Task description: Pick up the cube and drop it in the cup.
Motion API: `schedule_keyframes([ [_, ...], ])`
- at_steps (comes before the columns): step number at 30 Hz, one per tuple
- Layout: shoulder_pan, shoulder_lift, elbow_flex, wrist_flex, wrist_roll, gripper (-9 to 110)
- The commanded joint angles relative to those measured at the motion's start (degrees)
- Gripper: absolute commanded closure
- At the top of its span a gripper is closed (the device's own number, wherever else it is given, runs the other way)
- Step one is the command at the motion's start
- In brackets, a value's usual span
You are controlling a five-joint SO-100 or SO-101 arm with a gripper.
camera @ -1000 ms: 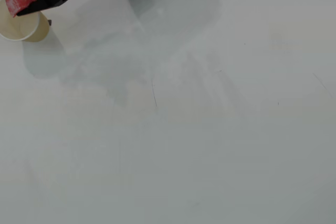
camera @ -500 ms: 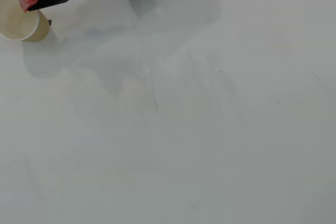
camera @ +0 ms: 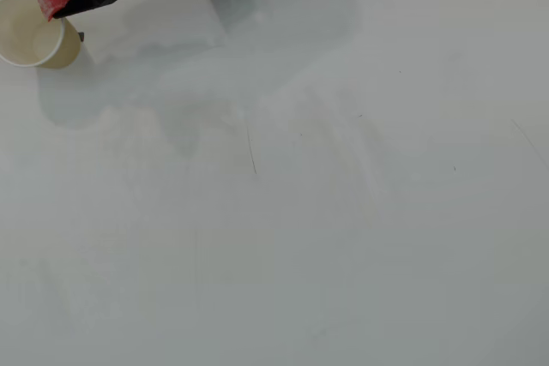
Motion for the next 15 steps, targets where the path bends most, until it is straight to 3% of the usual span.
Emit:
schedule_keyframes([
  [1,-2.2,0.4,-4.0,-1.0,-0.8,102],
  [15,-5.4,-13.4,-11.3,-8.4,-0.8,102],
])
